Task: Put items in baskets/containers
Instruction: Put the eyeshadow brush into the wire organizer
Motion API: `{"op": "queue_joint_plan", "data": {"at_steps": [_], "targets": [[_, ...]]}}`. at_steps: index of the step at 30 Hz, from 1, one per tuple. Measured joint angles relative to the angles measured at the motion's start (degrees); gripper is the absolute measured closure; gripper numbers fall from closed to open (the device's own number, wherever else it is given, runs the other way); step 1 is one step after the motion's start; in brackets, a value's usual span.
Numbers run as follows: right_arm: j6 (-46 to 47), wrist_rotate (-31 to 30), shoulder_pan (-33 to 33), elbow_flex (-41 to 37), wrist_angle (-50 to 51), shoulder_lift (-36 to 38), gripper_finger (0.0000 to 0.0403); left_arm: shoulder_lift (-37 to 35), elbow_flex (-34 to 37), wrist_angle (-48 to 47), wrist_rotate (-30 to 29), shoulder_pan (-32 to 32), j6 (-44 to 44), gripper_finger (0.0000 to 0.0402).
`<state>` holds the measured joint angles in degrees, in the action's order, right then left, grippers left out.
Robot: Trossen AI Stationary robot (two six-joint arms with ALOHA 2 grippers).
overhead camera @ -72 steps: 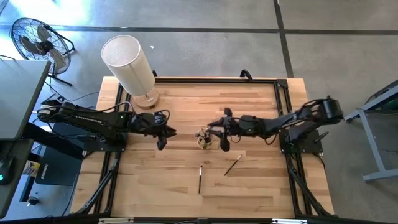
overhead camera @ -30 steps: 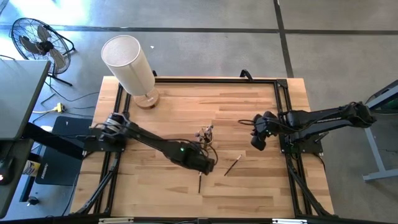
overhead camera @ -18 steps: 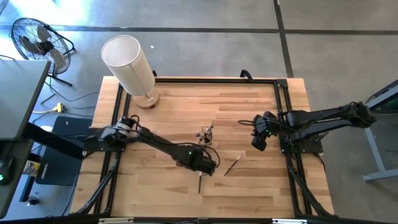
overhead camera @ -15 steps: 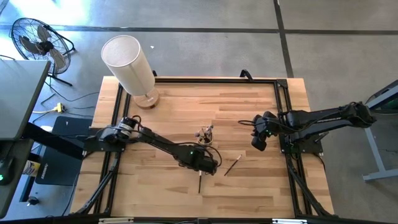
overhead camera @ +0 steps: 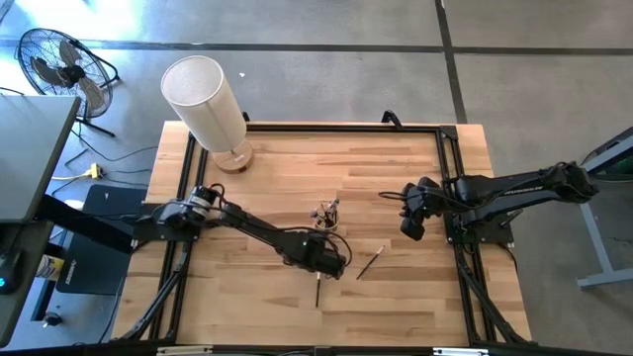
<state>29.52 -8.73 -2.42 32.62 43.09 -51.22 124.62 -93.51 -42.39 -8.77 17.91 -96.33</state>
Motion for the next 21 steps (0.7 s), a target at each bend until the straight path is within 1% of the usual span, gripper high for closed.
{"op": "queue_joint_plan", "data": {"at_steps": [8, 10, 13, 17, 18, 21], "targets": [[0.0, -0.1, 0.0, 0.0, 0.0, 0.0, 0.0306, 0.1, 0.1, -1.2, 0.9, -0.9, 0.0, 0.0388], [0.0, -0.1, 0.0, 0.0, 0.0, 0.0, 0.0306, 0.1, 0.1, -1.1, 1.2, -1.0, 0.0, 0.0395], [0.0, -0.1, 0.0, 0.0, 0.0, 0.0, 0.0306, 0.1, 0.1, -1.1, 1.2, -1.0, 0.2, 0.0391], [0.0, -0.1, 0.0, 0.0, 0.0, 0.0, 0.0306, 0.1, 0.1, -1.2, 5.0, -1.9, 5.8, 0.0398], [0.0, -0.1, 0.0, 0.0, 0.0, 0.0, 0.0306, 0.1, 0.1, -1.1, 5.1, -1.9, 6.2, 0.0398], [0.0, -0.1, 0.0, 0.0, 0.0, 0.0, 0.0306, 0.3, -1.3, -2.4, 1.4, -1.1, 6.5, 0.0399]]}}
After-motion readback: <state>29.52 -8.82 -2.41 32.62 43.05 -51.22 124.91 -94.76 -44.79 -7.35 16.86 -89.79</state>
